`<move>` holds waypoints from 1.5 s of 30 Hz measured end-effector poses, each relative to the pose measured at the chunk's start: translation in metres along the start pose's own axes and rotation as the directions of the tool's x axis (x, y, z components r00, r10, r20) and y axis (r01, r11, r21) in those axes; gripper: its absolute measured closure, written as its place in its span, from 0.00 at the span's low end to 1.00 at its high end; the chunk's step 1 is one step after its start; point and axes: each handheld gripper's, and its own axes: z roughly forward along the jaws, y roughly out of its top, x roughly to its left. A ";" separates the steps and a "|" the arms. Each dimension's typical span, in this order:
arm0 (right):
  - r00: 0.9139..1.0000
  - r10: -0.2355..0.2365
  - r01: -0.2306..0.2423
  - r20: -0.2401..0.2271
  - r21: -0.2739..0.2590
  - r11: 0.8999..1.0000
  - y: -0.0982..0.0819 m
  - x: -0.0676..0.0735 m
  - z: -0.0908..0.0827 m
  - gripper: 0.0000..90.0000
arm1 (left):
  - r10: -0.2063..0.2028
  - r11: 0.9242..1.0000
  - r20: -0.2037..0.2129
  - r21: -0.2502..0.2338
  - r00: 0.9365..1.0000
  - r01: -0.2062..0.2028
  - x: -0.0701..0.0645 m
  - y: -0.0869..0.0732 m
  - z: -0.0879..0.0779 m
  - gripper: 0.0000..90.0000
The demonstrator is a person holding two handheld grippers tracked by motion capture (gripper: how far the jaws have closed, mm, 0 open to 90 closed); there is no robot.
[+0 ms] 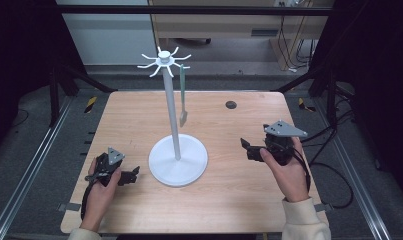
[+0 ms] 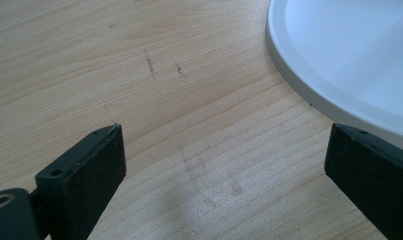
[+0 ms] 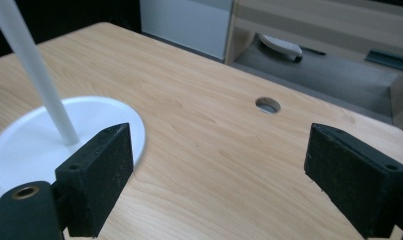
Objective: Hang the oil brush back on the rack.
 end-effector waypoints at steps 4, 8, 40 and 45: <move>1.000 0.009 -0.010 0.023 0.037 0.999 -0.015 -0.010 0.004 0.14 | 0.000 1.000 0.000 -0.001 1.000 0.000 0.000 0.000 0.000 0.03; 0.999 0.021 -0.023 0.028 0.081 0.996 -0.029 -0.017 0.010 0.14 | 0.001 1.000 -0.001 0.000 1.000 -0.001 0.000 0.000 0.000 0.03; 0.998 -0.054 0.060 -0.040 0.176 0.983 -0.085 0.012 0.075 0.15 | 0.012 1.000 -0.002 0.002 1.000 -0.012 -0.002 0.001 0.000 0.03; 0.998 -0.029 0.038 -0.057 0.155 0.987 -0.087 0.014 0.084 0.16 | 0.011 1.000 -0.004 0.002 1.000 -0.011 -0.001 0.000 0.000 0.03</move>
